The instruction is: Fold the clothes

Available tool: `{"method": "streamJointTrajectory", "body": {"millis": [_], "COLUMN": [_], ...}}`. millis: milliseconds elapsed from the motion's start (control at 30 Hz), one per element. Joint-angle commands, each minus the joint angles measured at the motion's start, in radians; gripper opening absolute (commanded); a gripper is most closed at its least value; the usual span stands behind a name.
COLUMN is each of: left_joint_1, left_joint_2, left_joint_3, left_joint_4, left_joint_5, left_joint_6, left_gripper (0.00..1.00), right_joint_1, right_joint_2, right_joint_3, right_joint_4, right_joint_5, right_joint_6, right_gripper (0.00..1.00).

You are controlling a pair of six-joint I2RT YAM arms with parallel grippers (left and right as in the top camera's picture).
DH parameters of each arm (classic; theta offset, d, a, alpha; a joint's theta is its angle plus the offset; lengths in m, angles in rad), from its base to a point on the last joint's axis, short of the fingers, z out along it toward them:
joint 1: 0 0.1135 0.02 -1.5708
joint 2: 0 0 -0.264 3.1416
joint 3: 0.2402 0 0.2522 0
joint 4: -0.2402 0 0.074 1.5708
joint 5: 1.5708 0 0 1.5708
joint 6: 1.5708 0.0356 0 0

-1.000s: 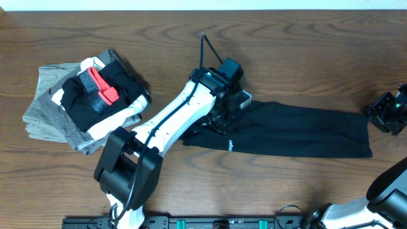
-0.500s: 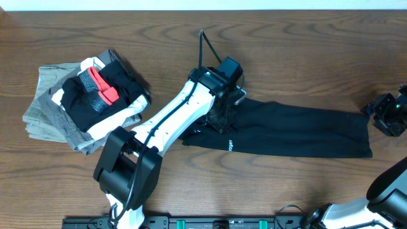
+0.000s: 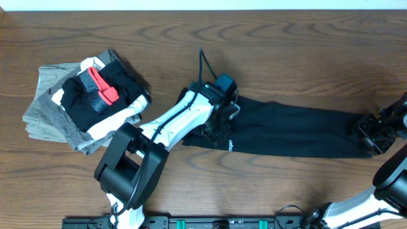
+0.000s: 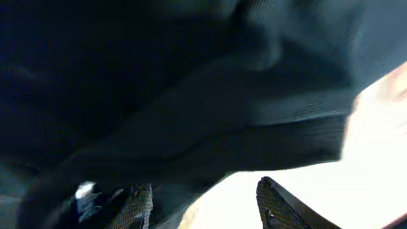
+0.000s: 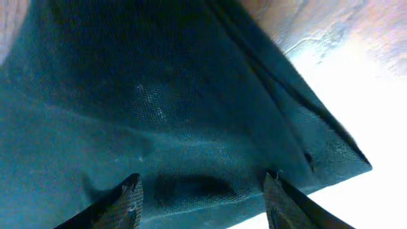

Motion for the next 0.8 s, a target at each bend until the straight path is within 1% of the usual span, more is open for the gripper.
{"method": "streamJointTrajectory", "body": {"millis": [0, 100, 133, 200, 300, 500, 567, 600, 633, 667, 700, 733, 767], "left_joint_1": [0.003, 0.003, 0.003, 0.003, 0.003, 0.003, 0.003, 0.003, 0.003, 0.003, 0.004, 0.004, 0.004], "left_joint_2": [0.015, 0.015, 0.015, 0.015, 0.015, 0.015, 0.015, 0.015, 0.014, 0.011, 0.008, 0.001, -0.006], "left_joint_3": [-0.032, -0.043, -0.043, -0.043, -0.043, -0.043, -0.043, -0.043, -0.043, -0.041, -0.036, -0.026, -0.013], "left_joint_4": [0.013, 0.019, 0.019, 0.024, 0.034, 0.032, 0.032, 0.03, 0.026, 0.022, 0.018, 0.01, -0.002], "left_joint_5": [0.01, 0.01, 0.01, 0.01, 0.01, 0.01, 0.01, 0.01, 0.01, 0.01, 0.01, 0.01, 0.01], "left_joint_6": [-0.003, -0.003, -0.003, -0.003, -0.003, -0.003, -0.003, -0.003, -0.005, -0.016, -0.023, -0.026, -0.033], "left_gripper": [0.55, 0.55, 0.55, 0.56, 0.55, 0.55, 0.55, 0.53, 0.46, 0.4, 0.4, 0.4, 0.42], "right_joint_1": [-0.01, -0.018, -0.019, -0.023, -0.026, -0.03, -0.035, -0.039, -0.042, -0.046, -0.05, -0.055, -0.06], "right_joint_2": [-0.001, -0.001, -0.001, -0.001, -0.001, -0.001, -0.001, -0.001, -0.001, -0.001, -0.001, -0.001, -0.001], "right_joint_3": [0.002, 0.002, 0.002, 0.002, 0.002, 0.007, 0.019, 0.026, 0.035, 0.041, 0.047, 0.05, 0.05], "right_joint_4": [-0.012, -0.022, -0.014, 0.021, 0.107, 0.168, 0.159, 0.149, 0.137, 0.128, 0.122, 0.122, 0.125], "right_joint_5": [0.026, 0.04, 0.04, 0.023, 0.009, 0.005, -0.014, -0.03, -0.041, -0.043, -0.042, -0.042, -0.042], "right_joint_6": [0.017, 0.017, 0.017, 0.018, 0.018, 0.025, 0.024, 0.024, 0.024, 0.024, 0.023, 0.011, 0.002], "right_gripper": [0.58, 0.58, 0.57, 0.48, 0.28, 0.17, 0.16, 0.16, 0.18, 0.26, 0.38, 0.46, 0.52]}}
